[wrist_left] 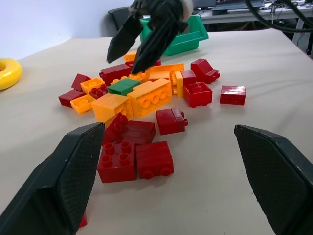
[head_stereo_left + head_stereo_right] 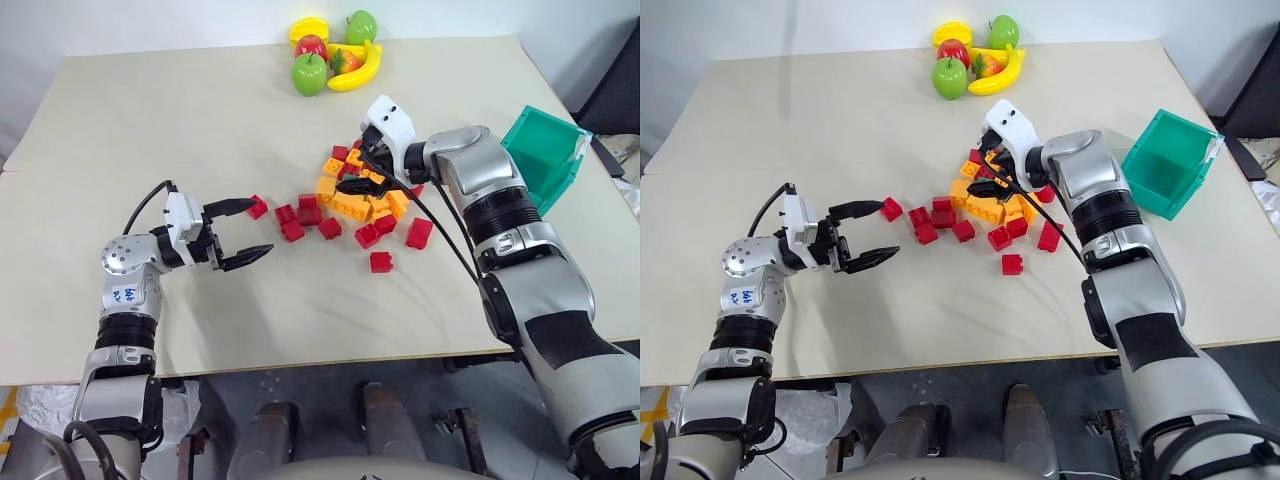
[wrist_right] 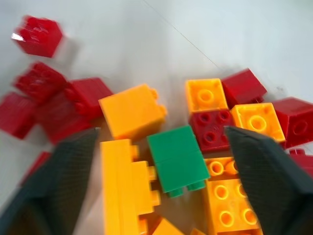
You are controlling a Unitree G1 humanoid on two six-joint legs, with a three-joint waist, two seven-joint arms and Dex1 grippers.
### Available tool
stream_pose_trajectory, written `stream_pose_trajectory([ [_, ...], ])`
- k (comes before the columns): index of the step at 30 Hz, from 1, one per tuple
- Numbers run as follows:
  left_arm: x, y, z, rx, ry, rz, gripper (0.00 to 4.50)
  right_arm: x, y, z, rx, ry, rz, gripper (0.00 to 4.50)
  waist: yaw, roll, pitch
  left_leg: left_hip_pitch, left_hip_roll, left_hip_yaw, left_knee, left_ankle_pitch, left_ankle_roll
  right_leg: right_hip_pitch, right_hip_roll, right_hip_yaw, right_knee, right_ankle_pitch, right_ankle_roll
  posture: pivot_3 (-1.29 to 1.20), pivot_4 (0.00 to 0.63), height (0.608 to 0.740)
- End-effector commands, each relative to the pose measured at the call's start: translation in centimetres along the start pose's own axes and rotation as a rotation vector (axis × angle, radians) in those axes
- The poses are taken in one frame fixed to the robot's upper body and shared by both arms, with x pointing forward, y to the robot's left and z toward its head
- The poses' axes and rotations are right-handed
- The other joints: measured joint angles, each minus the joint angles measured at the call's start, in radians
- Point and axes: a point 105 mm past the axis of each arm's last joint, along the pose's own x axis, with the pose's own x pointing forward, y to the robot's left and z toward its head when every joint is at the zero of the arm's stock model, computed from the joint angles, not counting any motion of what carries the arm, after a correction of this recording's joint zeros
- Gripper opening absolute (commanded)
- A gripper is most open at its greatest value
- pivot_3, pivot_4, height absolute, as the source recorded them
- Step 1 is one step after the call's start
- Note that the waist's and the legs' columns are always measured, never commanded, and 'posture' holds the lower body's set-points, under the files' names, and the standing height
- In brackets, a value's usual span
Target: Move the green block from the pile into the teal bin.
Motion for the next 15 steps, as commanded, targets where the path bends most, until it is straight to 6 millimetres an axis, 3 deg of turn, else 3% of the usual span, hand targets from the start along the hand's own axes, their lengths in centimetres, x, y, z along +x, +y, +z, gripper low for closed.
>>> stream_pose_trajectory([
  [1, 0.0, 0.5, 0.9, 0.033, -0.025, 0.012, 4.50, 0.6, -0.7, 0.3, -0.047, 0.016, -0.077, 4.47, -0.001, 0.000, 0.000, 0.000, 0.000, 0.000, 0.000, 0.000, 0.000, 0.000, 0.000, 0.000, 0.000, 0.000, 0.000, 0.00, 0.150, 0.740],
  [8, -0.1, 0.5, 1.0, 0.035, -0.023, 0.016, 4.50, 1.7, 0.3, -1.4, -0.215, 0.136, -0.030, 4.47, -0.005, 0.000, 0.000, 0.000, 0.000, 0.000, 0.000, 0.000, 0.000, 0.000, 0.001, 0.000, 0.000, 0.000, 0.000, 0.00, 0.150, 0.740],
  [15, -0.1, 0.5, 1.0, 0.036, -0.027, 0.020, 4.50, 2.4, 2.7, -2.0, -0.220, 0.186, 0.134, 4.47, -0.007, 0.000, 0.000, 0.000, 0.001, 0.000, 0.000, 0.000, 0.000, 0.000, 0.001, 0.000, 0.000, 0.000, 0.000, 0.00, 0.150, 0.740],
])
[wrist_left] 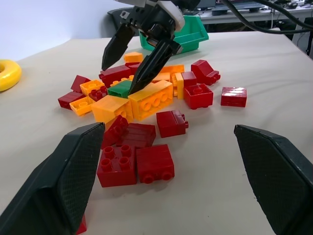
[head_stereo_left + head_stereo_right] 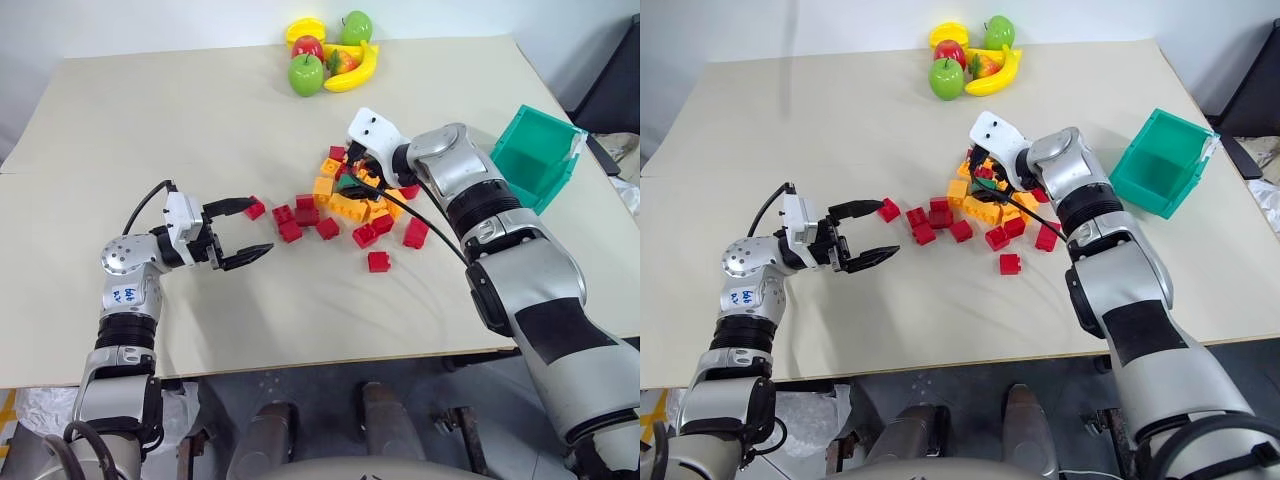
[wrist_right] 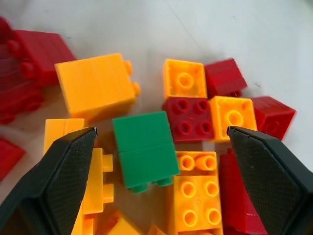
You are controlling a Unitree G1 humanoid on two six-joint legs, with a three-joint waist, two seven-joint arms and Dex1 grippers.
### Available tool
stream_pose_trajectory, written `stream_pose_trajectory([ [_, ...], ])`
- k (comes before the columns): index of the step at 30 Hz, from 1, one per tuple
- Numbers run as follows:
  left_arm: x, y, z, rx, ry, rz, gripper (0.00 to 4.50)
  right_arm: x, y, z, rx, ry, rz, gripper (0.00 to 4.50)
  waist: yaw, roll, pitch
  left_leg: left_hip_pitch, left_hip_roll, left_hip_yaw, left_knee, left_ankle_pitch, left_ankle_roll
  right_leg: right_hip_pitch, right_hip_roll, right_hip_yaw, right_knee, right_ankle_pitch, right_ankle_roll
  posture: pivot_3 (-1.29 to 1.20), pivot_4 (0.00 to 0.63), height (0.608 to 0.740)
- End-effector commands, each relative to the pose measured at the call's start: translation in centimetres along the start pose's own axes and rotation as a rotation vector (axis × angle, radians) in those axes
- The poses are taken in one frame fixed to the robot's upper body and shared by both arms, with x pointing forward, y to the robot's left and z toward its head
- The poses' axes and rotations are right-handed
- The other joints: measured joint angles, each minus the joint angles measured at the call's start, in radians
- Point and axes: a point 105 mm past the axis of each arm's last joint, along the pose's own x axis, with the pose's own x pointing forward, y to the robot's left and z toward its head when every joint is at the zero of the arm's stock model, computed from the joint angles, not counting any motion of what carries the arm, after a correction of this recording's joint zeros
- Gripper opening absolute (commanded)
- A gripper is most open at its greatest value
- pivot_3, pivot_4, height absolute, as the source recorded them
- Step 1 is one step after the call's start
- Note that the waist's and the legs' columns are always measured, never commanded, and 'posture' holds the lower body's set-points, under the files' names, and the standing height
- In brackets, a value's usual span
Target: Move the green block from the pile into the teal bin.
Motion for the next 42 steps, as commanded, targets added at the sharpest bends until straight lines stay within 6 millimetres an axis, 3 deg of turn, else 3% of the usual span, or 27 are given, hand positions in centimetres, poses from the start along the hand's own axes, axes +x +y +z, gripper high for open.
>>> stream_pose_trajectory([
  [1, -0.1, 0.4, 1.0, 0.036, -0.027, 0.014, 4.50, 1.2, 2.8, -1.4, 0.029, 0.072, 0.163, 4.47, -0.002, 0.000, 0.000, 0.000, 0.000, 0.000, 0.000, 0.000, 0.000, 0.000, 0.000, 0.000, 0.000, 0.000, 0.000, 0.00, 0.150, 0.740],
  [10, -0.1, 0.4, 0.9, 0.035, -0.026, 0.021, 4.50, 1.5, 3.0, -2.0, 0.139, 0.074, 0.155, 4.47, 0.005, 0.000, 0.000, 0.002, 0.000, -0.001, 0.003, 0.000, 0.000, 0.004, 0.000, 0.000, 0.001, 0.000, 0.000, 0.00, 0.150, 0.740],
  [20, -0.1, 0.5, 1.0, 0.038, -0.026, 0.023, 4.50, 1.0, 1.0, -0.2, 0.189, -0.031, 0.039, 4.47, 0.008, 0.000, 0.000, 0.002, 0.000, -0.003, 0.004, 0.000, 0.000, 0.005, 0.000, 0.000, 0.001, 0.000, 0.000, 0.00, 0.150, 0.740],
  [24, -0.2, 0.4, 1.0, 0.040, -0.026, 0.025, 4.50, 0.3, -0.2, -0.9, 0.237, -0.020, -0.027, 4.47, 0.009, 0.000, 0.000, 0.002, 0.000, -0.003, 0.004, 0.000, 0.000, 0.004, 0.000, 0.000, 0.001, 0.000, 0.000, 0.00, 0.150, 0.740],
  [32, -0.1, 0.6, 1.1, 0.041, -0.026, 0.025, 4.50, -0.1, -0.5, -3.0, 0.262, 0.079, -0.045, 4.47, 0.005, 0.001, 0.000, 0.002, 0.000, -0.002, 0.001, 0.000, 0.000, 0.003, 0.000, 0.000, 0.000, 0.000, 0.000, 0.00, 0.150, 0.740],
  [42, -0.1, 0.6, 1.2, 0.051, -0.027, 0.025, 4.50, -0.1, -0.2, -2.2, 0.315, 0.056, -0.013, 4.47, 0.006, 0.001, 0.000, 0.002, 0.000, -0.002, 0.001, 0.000, 0.000, 0.003, 0.000, 0.000, 0.000, 0.000, 0.000, 0.00, 0.150, 0.740],
])
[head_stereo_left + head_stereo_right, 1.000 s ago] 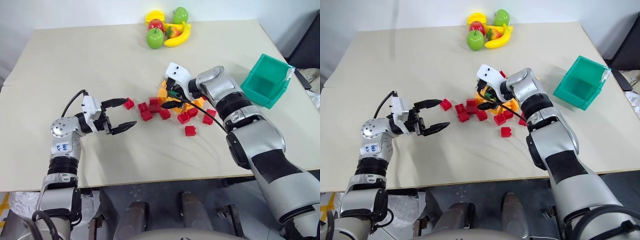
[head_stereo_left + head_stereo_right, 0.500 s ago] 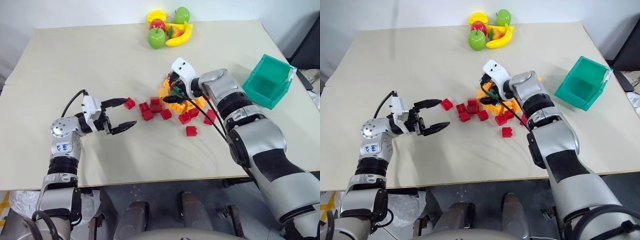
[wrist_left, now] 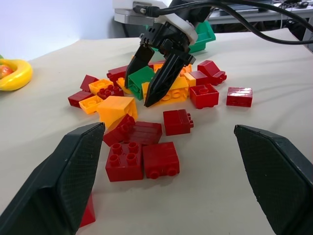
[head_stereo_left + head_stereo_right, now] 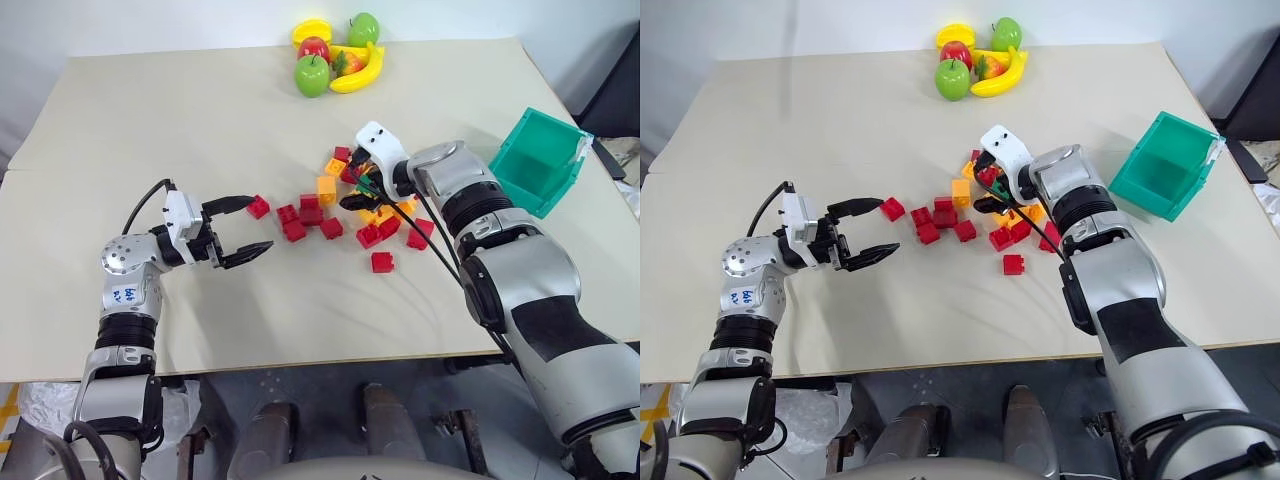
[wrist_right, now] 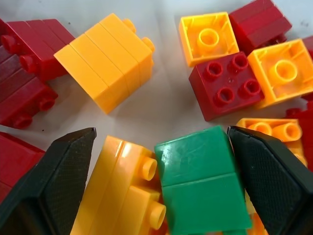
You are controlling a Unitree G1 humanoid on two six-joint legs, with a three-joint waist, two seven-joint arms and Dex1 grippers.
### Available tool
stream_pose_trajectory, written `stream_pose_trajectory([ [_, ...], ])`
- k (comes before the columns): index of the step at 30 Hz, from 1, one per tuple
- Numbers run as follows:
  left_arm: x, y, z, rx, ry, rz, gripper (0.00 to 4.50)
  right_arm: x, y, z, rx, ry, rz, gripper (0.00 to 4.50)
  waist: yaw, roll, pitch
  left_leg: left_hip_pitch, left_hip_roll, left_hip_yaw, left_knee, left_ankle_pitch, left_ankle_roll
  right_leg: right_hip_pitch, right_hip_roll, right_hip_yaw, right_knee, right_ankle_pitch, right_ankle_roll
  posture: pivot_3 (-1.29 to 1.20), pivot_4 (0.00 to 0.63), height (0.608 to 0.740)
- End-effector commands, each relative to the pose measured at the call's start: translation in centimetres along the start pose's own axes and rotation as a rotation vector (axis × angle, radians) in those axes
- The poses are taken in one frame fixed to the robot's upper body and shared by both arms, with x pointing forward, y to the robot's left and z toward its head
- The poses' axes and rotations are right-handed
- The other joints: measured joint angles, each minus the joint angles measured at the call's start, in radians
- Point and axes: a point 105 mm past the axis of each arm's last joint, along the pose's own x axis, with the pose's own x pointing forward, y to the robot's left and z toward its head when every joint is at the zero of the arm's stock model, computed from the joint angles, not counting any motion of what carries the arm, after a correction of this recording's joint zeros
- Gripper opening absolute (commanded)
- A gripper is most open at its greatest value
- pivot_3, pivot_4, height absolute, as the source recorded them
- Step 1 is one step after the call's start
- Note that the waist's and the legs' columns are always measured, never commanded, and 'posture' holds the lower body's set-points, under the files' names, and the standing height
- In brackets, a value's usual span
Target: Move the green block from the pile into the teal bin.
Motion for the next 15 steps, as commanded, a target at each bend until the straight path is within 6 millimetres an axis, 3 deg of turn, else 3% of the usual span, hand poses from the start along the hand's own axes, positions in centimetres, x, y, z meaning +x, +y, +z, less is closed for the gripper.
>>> stream_pose_trajectory([
  [1, -0.2, 0.4, 1.1, 0.046, -0.025, 0.009, 4.50, -0.6, -0.1, 0.9, 0.004, -0.020, 0.019, 4.47, -0.001, 0.000, 0.000, 0.000, 0.000, 0.000, 0.000, 0.000, 0.000, 0.000, 0.000, 0.000, 0.000, 0.000, 0.000, 0.00, 0.150, 0.740],
  [9, -0.4, 0.4, 1.0, 0.043, -0.020, 0.013, 4.50, -1.5, -0.1, 1.3, 0.005, -0.041, 0.073, 4.47, -0.004, 0.000, 0.000, -0.001, 0.000, 0.000, -0.001, 0.000, 0.000, -0.002, 0.000, 0.000, 0.000, 0.000, 0.000, 0.00, 0.150, 0.740],
  [13, -0.3, 0.4, 1.0, 0.042, -0.021, 0.013, 4.50, -1.7, 0.0, 1.2, -0.007, -0.041, 0.093, 3.69, -0.004, 0.000, 0.000, -0.001, 0.000, 0.001, -0.001, 0.000, 0.000, -0.002, 0.000, 0.000, 0.000, 0.000, 0.000, 0.00, 0.150, 0.740],
  [15, -0.3, 0.4, 1.0, 0.042, -0.022, 0.013, 4.50, -1.8, -0.1, 1.3, -0.008, -0.051, 0.095, 3.69, -0.004, 0.000, 0.000, -0.001, 0.000, 0.001, -0.001, 0.000, 0.000, -0.002, 0.000, 0.000, 0.000, 0.000, 0.000, 0.00, 0.150, 0.740],
])
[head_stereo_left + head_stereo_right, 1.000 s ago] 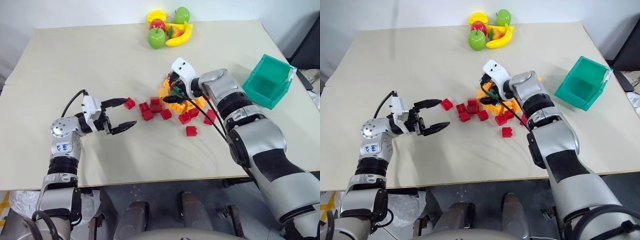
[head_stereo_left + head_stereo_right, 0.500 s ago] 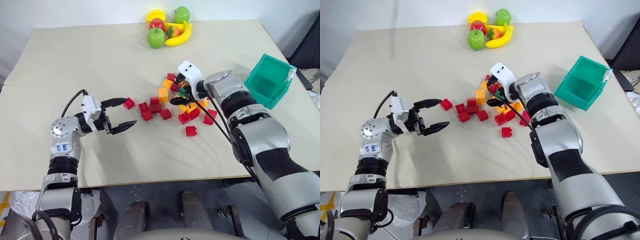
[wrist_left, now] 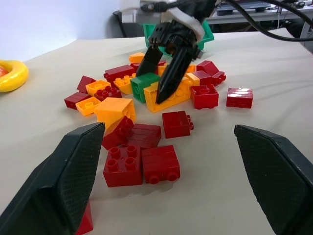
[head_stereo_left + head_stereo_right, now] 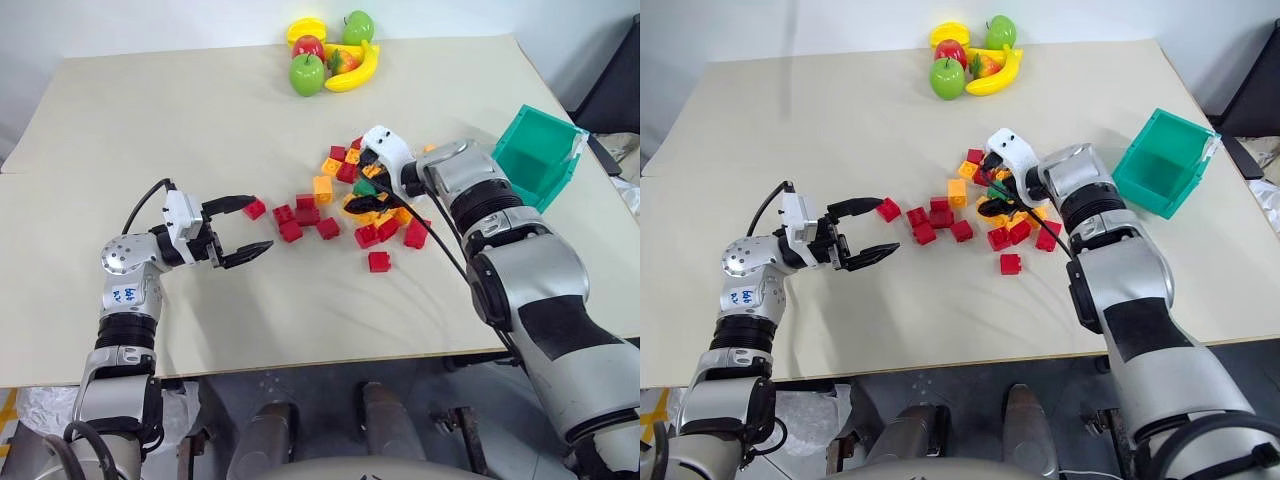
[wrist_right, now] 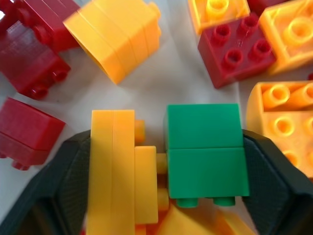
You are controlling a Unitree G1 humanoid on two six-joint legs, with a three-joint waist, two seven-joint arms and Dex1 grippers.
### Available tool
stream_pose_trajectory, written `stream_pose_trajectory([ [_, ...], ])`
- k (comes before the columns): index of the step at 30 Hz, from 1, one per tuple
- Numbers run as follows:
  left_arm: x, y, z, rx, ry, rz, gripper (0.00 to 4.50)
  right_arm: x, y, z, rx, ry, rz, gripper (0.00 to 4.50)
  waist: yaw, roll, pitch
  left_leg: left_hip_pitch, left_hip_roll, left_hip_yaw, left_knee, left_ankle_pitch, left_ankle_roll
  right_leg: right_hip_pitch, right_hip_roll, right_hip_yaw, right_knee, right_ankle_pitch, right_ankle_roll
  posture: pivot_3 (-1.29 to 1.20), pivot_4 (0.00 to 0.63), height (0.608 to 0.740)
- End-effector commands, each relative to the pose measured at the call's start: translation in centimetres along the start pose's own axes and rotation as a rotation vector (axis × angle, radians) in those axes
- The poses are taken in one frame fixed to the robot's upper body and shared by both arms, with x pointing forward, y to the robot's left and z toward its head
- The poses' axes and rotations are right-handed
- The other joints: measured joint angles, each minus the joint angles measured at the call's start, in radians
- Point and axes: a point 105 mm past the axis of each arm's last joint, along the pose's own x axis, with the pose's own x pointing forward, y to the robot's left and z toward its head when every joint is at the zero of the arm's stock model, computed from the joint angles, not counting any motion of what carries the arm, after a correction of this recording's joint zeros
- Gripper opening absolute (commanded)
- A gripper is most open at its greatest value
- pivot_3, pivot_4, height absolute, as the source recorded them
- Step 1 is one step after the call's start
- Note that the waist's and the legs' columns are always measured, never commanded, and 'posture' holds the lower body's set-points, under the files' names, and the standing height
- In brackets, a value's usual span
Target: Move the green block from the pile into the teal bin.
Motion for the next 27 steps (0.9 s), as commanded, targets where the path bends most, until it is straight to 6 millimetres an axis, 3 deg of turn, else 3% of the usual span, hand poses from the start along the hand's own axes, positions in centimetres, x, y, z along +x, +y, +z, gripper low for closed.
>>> stream_pose_trajectory([
  [1, -0.3, 0.4, 1.0, 0.039, -0.022, 0.012, 4.50, -0.8, -0.2, 1.4, -0.019, -0.059, -0.002, 3.69, 0.000, 0.000, 0.000, 0.000, 0.000, 0.000, 0.000, 0.000, 0.000, 0.000, 0.000, 0.000, 0.000, 0.000, 0.000, 0.00, 0.150, 0.740],
  [5, -0.2, 0.4, 0.9, 0.040, -0.023, 0.010, 4.50, -1.7, -0.4, 3.1, 0.030, -0.164, 0.000, 3.69, 0.001, 0.000, 0.000, 0.000, 0.000, 0.000, 0.000, 0.000, 0.000, 0.000, 0.000, 0.000, 0.000, 0.000, 0.000, 0.00, 0.150, 0.740],
  [13, -0.2, 0.4, 0.9, 0.039, -0.024, 0.012, 4.50, -1.8, -0.2, 2.9, -0.022, -0.185, 0.040, 3.69, 0.000, 0.000, 0.000, 0.000, 0.000, 0.000, 0.000, 0.000, 0.000, 0.000, 0.000, 0.000, 0.000, 0.000, 0.000, 0.00, 0.150, 0.740],
  [16, -0.2, 0.4, 0.9, 0.038, -0.022, 0.013, 4.50, -1.7, 0.3, 2.7, -0.057, -0.179, 0.073, 4.49, 0.000, 0.000, 0.000, 0.000, 0.000, 0.000, 0.000, 0.000, 0.000, 0.000, 0.000, 0.000, 0.000, 0.000, 0.000, 0.00, 0.150, 0.740],
  [27, -0.2, 0.6, 1.0, 0.040, -0.024, 0.022, 4.50, -2.2, -1.9, 2.5, -0.048, -0.166, -0.083, 4.49, 0.001, 0.000, 0.000, 0.000, 0.000, 0.001, 0.000, 0.000, 0.000, 0.000, 0.000, 0.000, 0.000, 0.000, 0.000, 0.00, 0.150, 0.740],
])
